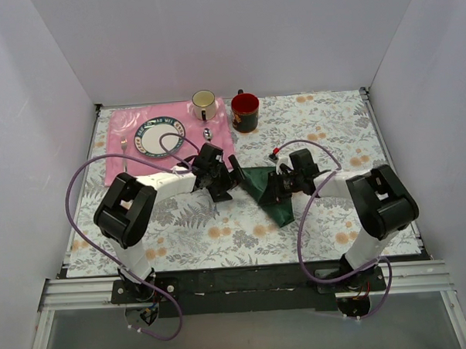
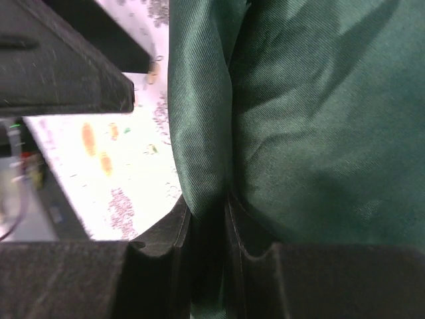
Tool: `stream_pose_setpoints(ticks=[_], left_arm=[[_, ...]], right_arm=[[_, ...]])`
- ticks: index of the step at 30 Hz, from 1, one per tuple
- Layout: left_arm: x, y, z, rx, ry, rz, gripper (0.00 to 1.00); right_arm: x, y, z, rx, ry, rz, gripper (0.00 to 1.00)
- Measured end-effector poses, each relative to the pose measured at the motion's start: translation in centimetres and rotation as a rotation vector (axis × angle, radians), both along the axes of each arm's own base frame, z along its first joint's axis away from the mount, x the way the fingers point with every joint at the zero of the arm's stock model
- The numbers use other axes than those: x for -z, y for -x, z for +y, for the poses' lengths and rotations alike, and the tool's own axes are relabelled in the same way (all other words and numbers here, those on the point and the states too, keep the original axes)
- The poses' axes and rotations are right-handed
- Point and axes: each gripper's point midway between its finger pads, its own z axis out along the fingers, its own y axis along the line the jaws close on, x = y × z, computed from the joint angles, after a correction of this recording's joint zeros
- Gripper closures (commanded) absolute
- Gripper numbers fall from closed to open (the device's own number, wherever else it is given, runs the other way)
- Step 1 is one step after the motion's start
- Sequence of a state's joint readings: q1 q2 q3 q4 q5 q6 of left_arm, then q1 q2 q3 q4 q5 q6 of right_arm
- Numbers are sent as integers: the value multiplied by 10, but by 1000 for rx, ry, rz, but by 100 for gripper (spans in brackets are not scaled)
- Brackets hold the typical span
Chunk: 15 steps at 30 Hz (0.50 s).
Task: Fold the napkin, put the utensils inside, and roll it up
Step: Roll the napkin with the utensil
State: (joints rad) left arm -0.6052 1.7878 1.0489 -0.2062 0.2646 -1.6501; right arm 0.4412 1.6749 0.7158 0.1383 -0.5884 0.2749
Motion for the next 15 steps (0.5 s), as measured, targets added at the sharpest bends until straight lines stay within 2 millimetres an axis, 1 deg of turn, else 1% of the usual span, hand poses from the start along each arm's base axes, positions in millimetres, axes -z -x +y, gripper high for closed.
stream_pose_setpoints(ticks=[3, 7, 10, 14, 15], left_arm=[[1, 4, -4, 20, 9, 0, 9], [3, 9, -16, 49, 33, 6, 13], [3, 6, -26, 56, 41, 9, 20], [7, -1, -38, 40, 28, 32, 33], [8, -2, -38, 32, 20, 40, 42]], right_arm=[[0, 2, 2, -29, -98, 70, 99], [0, 12, 6, -64, -210, 169, 99], [0, 20, 6, -70, -260, 222, 99], [0, 27, 4, -56, -282, 264, 99], [0, 27, 4, -53, -283, 264, 99]])
